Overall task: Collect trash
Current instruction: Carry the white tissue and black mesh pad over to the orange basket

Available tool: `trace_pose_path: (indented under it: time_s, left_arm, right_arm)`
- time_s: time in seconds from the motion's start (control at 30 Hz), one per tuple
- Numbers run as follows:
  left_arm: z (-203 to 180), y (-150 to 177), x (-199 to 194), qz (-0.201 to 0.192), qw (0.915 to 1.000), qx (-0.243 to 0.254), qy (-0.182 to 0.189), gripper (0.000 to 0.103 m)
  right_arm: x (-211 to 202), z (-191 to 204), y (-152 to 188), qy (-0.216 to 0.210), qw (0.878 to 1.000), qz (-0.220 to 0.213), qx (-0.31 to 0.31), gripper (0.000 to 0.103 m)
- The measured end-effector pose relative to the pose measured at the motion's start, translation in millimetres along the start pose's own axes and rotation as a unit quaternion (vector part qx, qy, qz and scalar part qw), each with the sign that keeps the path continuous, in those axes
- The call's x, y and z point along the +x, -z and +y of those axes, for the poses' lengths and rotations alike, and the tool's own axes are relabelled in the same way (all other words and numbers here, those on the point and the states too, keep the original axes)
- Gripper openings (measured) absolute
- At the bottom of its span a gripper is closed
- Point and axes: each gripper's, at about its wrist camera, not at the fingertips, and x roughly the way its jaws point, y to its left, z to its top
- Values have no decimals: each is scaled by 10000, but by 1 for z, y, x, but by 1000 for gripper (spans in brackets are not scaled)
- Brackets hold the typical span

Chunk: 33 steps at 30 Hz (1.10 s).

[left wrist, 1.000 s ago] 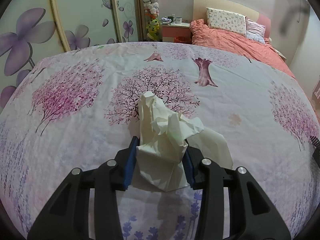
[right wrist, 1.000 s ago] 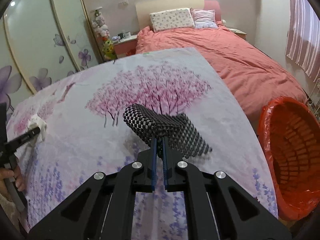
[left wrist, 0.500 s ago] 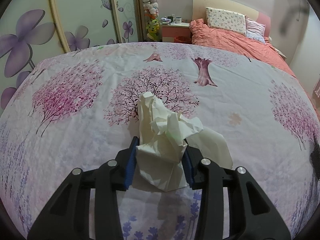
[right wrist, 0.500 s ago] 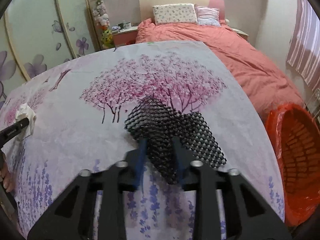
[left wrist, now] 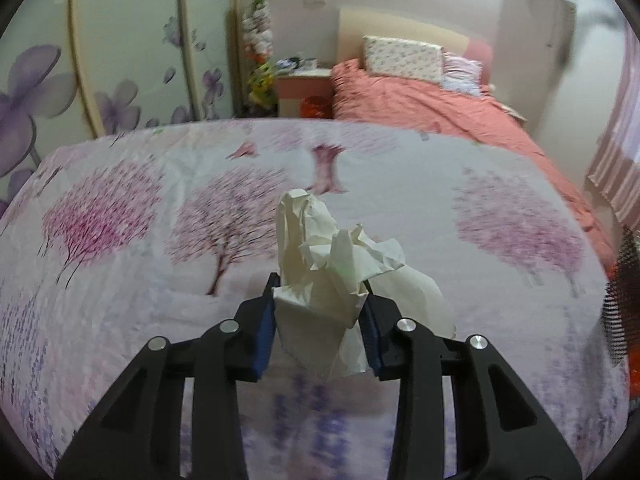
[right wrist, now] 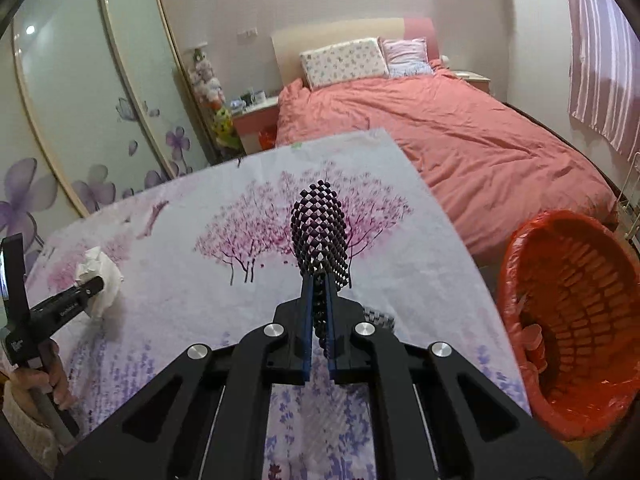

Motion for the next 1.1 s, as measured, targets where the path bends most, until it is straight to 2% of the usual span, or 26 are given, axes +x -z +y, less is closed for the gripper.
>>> trace_pose_path:
  time_s: [0.47,0.83,1.1]
  left_arm:
    - [-95,-6,-74,-568,9933,700,724,37]
    - [-171,4,-125,-891,9779,1307,1364,37]
    - [-220,14,-140,-966,9656,1665,1746,37]
  right_arm:
    - [-54,-15,-3,-49,9978,-598,267,6]
    - [-93,-43,-1,35,9932,-1062,484,6]
    - [-112,-77,7,176,9895,-1237,723,6]
